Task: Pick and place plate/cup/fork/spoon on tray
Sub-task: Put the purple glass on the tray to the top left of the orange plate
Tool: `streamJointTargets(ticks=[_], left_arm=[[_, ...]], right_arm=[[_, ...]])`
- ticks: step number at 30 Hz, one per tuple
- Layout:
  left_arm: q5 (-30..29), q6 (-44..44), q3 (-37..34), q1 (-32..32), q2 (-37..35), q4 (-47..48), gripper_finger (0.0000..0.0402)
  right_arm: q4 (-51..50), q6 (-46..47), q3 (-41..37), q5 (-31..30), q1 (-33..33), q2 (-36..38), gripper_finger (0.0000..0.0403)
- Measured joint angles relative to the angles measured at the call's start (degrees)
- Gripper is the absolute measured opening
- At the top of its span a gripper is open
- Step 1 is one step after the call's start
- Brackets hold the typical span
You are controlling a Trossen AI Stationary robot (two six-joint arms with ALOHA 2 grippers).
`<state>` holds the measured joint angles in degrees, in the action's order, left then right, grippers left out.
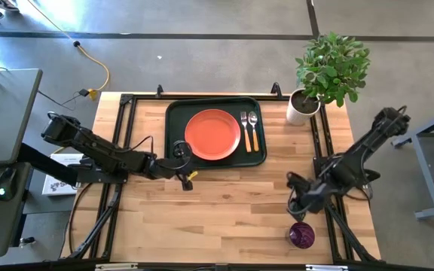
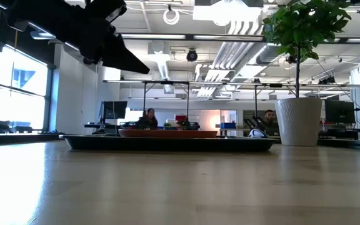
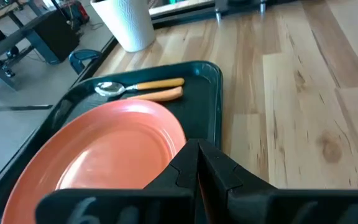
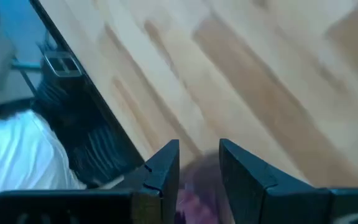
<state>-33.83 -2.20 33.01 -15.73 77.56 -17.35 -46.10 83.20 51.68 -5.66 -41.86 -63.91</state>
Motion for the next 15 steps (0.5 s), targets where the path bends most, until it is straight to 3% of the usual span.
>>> streamJointTargets(ticks=[7, 15], left_arm=[[0.3, -0.7, 0.0, 1.6, 0.0, -3.9, 0.0002], [0.4, -0.7, -0.7, 4.2, 0.0, -4.3, 0.0027]], right_arm=[[-0.1, 10.0, 0.0, 2.8, -6.0, -1.5, 0.0103], [-11.4, 17.2, 7.4, 2.2, -9.8, -2.5, 0.0103]])
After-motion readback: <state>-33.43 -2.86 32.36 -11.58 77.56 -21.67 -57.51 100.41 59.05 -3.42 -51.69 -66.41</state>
